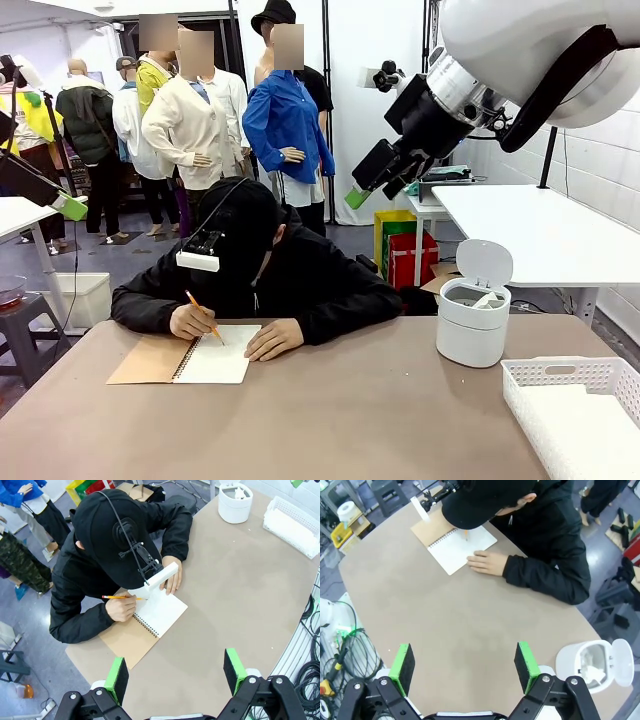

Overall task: Sort the paper based on its condition.
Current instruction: If a person hands you a paper, place it in the Organizing basket , and if it's crumpled, put it in the Trash can.

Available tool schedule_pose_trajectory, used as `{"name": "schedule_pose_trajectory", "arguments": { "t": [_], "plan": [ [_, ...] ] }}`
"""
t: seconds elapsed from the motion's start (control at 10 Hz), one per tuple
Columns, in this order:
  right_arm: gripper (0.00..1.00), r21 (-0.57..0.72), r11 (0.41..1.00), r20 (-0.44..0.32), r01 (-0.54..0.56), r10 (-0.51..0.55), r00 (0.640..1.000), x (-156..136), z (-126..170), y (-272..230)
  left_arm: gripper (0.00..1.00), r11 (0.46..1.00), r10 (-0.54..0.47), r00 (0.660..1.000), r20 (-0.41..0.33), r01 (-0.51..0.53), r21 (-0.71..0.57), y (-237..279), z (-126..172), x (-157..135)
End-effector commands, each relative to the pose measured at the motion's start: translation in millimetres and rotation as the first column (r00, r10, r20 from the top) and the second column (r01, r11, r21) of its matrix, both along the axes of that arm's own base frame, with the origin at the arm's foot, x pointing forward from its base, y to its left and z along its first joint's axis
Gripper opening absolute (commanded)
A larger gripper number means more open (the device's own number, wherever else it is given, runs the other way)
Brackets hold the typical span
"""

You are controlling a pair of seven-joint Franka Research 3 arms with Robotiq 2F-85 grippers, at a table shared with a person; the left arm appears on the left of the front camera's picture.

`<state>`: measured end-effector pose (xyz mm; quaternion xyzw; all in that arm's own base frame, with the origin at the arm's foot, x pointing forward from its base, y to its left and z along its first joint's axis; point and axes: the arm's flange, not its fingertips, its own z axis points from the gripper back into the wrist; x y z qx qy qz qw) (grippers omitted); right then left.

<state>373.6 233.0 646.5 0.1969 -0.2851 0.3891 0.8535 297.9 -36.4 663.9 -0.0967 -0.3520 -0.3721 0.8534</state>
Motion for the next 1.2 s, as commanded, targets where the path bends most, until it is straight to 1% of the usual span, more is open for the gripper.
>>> {"name": "schedule_pose_trajectory", "arguments": {
  "t": [0.0, 1.0, 1.1],
  "plan": [
    [1.0, 0.003, 1.0, -0.001, 0.003, -0.003, 1.0, 1, 0, 2, 1.0, 1.0, 0.004, 1.0, 0.004, -0.004, -0.003, 1, -1, 0],
    [1.0, 0.0, 1.0, 0.001, -0.001, 0.001, 1.0, 0, 0, 1, 1.0, 1.0, 0.004, 1.0, 0.004, -0.004, -0.003, 1, -1, 0],
    [1.0, 0.016, 1.0, 0.028, 0.012, -0.013, 1.0, -5, -3, 12, 1.0, 1.0, 0.004, 1.0, 0.004, -0.004, -0.003, 1, -1, 0]
  ]
}}
